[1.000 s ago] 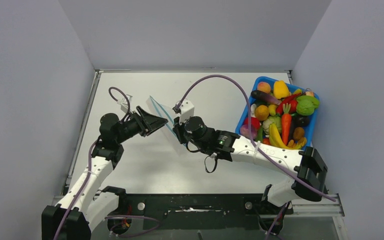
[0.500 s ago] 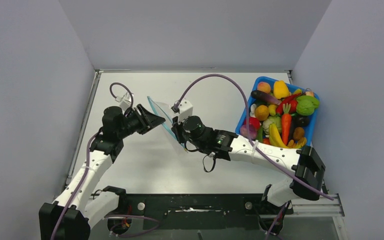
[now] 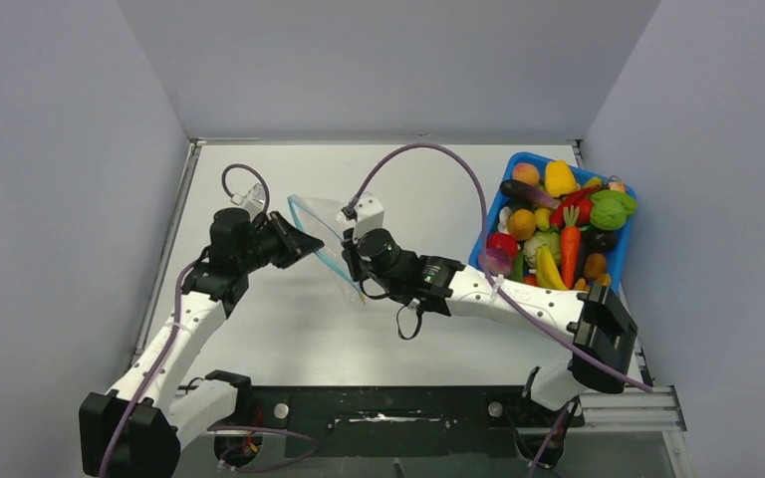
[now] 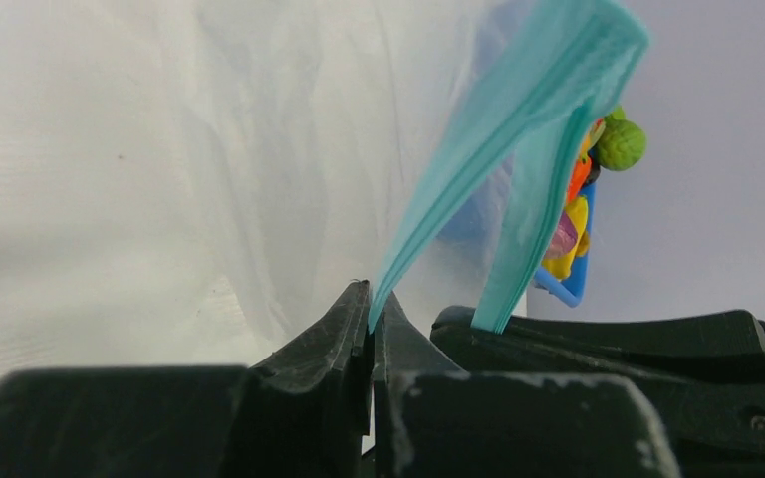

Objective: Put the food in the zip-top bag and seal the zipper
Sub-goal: Open the zipper of the food storage bag at the center of the board.

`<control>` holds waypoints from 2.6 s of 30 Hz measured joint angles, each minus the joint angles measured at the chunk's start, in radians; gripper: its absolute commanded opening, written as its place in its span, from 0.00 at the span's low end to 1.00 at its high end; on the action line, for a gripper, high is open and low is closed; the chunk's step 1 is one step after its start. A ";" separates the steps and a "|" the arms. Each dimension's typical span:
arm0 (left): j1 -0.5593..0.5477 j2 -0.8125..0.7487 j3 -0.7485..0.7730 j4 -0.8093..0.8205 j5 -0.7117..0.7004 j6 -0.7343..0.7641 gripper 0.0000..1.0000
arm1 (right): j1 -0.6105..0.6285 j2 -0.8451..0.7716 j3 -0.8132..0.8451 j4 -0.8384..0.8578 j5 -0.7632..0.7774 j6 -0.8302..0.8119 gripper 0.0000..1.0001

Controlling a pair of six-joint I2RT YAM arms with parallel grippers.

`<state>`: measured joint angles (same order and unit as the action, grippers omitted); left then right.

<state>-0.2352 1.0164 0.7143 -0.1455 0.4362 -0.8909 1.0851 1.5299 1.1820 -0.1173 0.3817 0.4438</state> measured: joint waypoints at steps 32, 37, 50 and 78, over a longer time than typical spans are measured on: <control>-0.007 0.100 0.536 -0.522 -0.043 0.439 0.00 | -0.169 -0.125 -0.150 0.256 -0.151 0.140 0.62; -0.007 0.100 0.429 -0.523 0.041 0.399 0.00 | -0.167 -0.066 -0.103 0.186 -0.156 0.129 0.67; -0.008 0.127 0.543 -0.622 -0.015 0.445 0.00 | -0.192 0.040 0.047 0.143 -0.108 0.051 0.07; -0.262 0.210 0.668 -0.669 -0.424 0.628 0.00 | -0.214 -0.044 -0.066 0.192 -0.210 0.074 0.76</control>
<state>-0.4969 1.2266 1.3819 -0.8143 0.0124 -0.2626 0.8711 1.4860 1.1160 0.0746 0.1719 0.5179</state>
